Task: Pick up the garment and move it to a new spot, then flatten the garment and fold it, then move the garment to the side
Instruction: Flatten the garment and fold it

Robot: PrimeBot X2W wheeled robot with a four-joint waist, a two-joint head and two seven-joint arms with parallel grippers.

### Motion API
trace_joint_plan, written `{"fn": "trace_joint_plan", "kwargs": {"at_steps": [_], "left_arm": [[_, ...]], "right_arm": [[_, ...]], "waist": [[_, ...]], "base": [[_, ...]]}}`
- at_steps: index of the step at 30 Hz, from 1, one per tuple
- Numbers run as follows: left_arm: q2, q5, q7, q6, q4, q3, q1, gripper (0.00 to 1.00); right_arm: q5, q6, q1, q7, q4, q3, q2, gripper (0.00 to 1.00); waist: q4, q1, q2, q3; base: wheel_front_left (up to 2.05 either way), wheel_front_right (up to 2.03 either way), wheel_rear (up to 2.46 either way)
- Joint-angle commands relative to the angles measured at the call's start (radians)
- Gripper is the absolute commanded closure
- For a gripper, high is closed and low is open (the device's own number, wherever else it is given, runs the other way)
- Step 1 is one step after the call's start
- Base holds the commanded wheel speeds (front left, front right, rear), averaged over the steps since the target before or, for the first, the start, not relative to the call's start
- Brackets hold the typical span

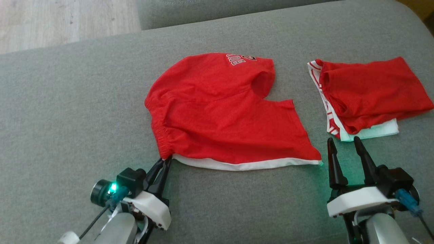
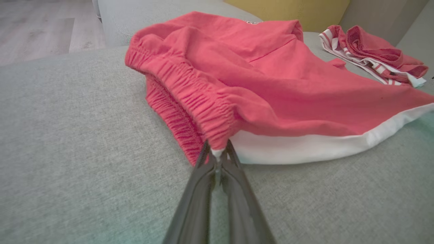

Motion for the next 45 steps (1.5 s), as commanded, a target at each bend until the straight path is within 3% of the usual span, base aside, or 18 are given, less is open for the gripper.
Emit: {"fn": "trace_joint_plan", "kwargs": {"at_steps": [1, 13, 45], "left_arm": [[0.026, -0.006, -0.018, 0.002, -0.026, 0.027, -0.041, 1.00], [0.042, -0.004, -0.034, 0.021, -0.085, 0.029, -0.014, 1.00], [0.056, -0.023, -0.037, 0.047, -0.117, 0.005, -0.016, 1.00]], "right_arm": [[-0.013, 0.007, -0.037, -0.011, -0.024, 0.027, -0.005, 0.00], [0.005, 0.007, -0.007, 0.077, 0.025, 0.133, -0.005, 0.00], [0.019, 0.007, -0.005, 0.225, 0.117, 0.137, -0.005, 0.00]], "waist": [[0.002, 0.0000, 0.0000, -0.004], [0.015, 0.0000, 0.0000, -0.023], [0.023, 0.0000, 0.0000, -0.022]], "base": [[0.00, 0.00, 0.00], [0.00, 0.00, 0.00], [0.00, 0.00, 0.00]]}}
